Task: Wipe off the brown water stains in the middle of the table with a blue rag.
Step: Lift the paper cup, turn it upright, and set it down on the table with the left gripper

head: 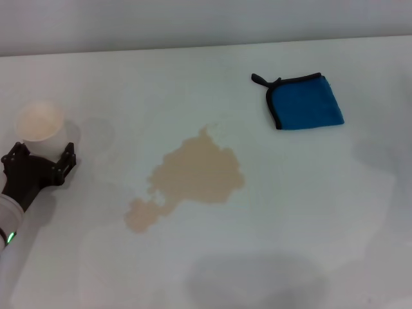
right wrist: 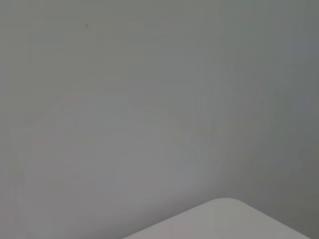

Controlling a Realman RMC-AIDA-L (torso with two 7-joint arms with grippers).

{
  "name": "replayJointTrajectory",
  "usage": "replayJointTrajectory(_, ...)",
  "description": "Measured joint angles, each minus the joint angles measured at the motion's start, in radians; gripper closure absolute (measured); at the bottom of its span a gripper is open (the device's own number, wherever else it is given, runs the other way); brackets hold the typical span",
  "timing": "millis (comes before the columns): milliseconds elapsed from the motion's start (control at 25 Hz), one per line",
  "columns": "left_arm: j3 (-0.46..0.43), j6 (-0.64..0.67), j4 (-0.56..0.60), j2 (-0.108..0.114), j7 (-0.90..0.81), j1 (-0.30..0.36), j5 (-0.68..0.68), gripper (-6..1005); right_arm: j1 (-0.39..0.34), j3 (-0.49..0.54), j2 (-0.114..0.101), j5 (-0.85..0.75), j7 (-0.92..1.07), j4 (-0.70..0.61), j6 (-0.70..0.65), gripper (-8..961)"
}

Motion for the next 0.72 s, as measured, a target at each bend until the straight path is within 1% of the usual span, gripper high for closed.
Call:
replayJointTrajectory(440,-0.001,0.005,0.02,0.001,0.002,0.014,-0.031,284,0.0,0.0,0.0,0.0,0.002,0.0,0.0,136)
replayJointTrajectory(600,-0.002,0.012,0.034,0.001,0.007,0.021,-0.03,163,0.0,0.0,0.0,0.0,0.002,0.0,0.0,136)
replayJointTrajectory(680,0.0,0.039,0.041,0.002,0.008,0.034,-0.028,102,0.0,0.0,0.0,0.0,0.002,0.0,0.0,136)
replayJointTrajectory(720,0.001,0.063,0.043,0.002,0.008,0.043,-0.027,102,0.0,0.0,0.0,0.0,0.002,0.0,0.0,136)
